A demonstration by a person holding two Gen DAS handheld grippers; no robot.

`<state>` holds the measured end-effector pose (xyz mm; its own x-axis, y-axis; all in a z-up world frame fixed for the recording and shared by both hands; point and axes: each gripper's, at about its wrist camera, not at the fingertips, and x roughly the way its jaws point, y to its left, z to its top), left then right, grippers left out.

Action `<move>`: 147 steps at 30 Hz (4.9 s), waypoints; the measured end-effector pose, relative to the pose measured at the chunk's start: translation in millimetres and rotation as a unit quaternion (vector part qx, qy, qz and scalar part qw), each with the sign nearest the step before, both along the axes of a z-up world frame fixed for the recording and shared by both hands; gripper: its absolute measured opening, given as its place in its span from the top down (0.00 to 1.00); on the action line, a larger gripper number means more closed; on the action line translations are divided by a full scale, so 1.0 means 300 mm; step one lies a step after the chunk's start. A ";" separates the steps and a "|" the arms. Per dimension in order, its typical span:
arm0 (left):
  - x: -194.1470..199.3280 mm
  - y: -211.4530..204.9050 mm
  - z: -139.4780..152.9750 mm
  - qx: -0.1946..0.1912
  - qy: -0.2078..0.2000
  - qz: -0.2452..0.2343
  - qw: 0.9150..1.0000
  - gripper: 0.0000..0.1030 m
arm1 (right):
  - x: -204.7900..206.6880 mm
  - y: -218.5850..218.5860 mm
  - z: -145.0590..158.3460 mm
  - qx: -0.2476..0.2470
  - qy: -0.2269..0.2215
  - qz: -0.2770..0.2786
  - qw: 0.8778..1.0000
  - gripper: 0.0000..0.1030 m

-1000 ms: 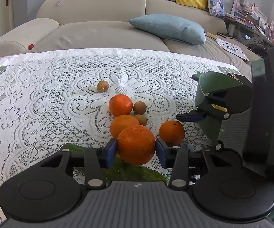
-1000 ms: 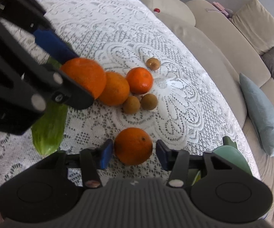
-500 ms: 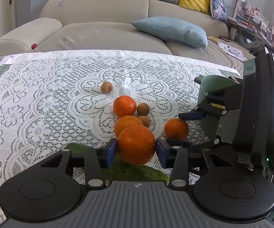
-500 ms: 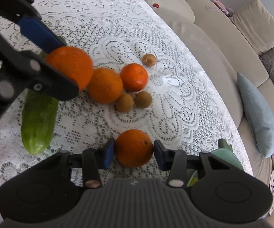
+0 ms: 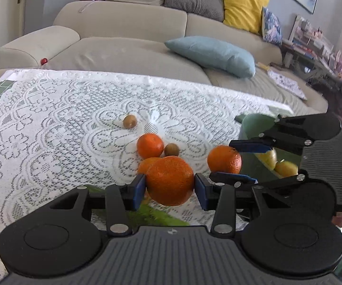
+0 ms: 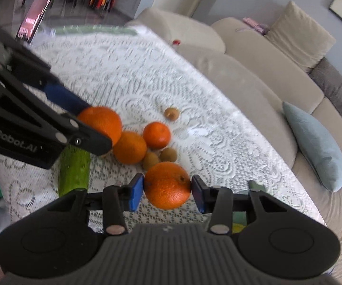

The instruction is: Organize fruits

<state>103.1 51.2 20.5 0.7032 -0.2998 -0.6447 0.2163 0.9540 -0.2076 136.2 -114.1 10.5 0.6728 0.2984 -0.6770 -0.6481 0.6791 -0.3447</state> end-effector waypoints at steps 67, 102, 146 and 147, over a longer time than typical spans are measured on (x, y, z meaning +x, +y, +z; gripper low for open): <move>0.301 -0.536 -0.007 -0.080 0.065 -0.136 0.985 0.51 | 0.144 -0.484 -0.059 0.016 0.040 -0.178 0.983 0.58; 0.271 -0.423 0.031 -0.101 0.032 -0.078 0.991 0.42 | 0.126 -0.486 -0.037 0.044 0.031 -0.194 0.979 0.33; 0.090 0.065 -0.032 -0.001 0.011 0.022 1.000 0.45 | 0.041 0.020 -0.048 0.169 0.100 -0.055 0.979 0.59; 0.095 0.062 -0.039 -0.005 0.013 0.016 1.000 0.45 | 0.045 0.029 -0.055 0.158 0.098 -0.055 0.981 0.62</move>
<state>131.5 69.9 9.0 0.6950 -0.2849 -0.6602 0.1809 0.9579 -0.2230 149.6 -105.3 -6.1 0.5792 0.4476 -0.6813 -0.5977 0.8015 0.0184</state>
